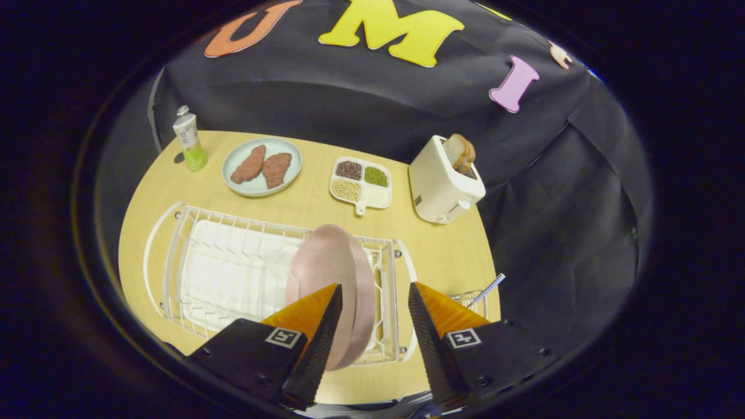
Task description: Take the plate from the dish rack, then take the spoon from the basket and place it into the plate.
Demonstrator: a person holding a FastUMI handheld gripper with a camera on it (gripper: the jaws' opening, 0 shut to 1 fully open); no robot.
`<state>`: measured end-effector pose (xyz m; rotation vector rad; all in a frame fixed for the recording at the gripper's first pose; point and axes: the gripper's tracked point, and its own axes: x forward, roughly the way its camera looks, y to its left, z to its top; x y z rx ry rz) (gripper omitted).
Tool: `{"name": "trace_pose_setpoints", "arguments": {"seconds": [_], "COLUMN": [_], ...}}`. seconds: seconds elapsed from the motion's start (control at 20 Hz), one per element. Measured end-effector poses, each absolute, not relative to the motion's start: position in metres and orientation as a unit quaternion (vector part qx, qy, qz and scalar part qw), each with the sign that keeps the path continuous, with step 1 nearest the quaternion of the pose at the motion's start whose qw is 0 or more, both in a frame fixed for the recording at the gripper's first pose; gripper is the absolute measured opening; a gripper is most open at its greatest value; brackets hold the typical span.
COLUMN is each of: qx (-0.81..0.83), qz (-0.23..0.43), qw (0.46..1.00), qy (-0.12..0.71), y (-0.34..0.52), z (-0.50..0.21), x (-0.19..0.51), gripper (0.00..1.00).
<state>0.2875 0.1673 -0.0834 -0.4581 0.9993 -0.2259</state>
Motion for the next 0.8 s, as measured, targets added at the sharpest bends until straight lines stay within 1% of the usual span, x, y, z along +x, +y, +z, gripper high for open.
{"name": "trace_pose_setpoints", "arguments": {"seconds": [0.05,0.1,0.15,0.25,0.3,0.35,0.4,0.55,0.8], "qx": [-0.221,-0.222,-0.221,-0.213,-0.214,-0.227,-0.237,-0.246,-0.273], "qz": [-0.107,-0.105,-0.114,-0.11,-0.11,-0.116,-0.121,-0.136,-0.16], "qw": [0.844,0.842,0.839,0.84,0.837,0.836,0.834,0.837,0.839], "qy": [0.477,0.48,0.484,0.487,0.492,0.485,0.483,0.47,0.442], "y": [0.166,0.165,0.163,0.171,0.174,0.172,0.172,0.181,0.194], "z": [-0.085,-0.087,-0.088,-0.094,-0.097,-0.097,-0.095,-0.094,-0.09], "x": [0.291,0.292,0.292,0.292,0.287,0.288,0.288,0.286,0.281], "gripper": [0.71,0.7,0.64,0.45,0.37,0.25,0.24,0.19,0.15]}}
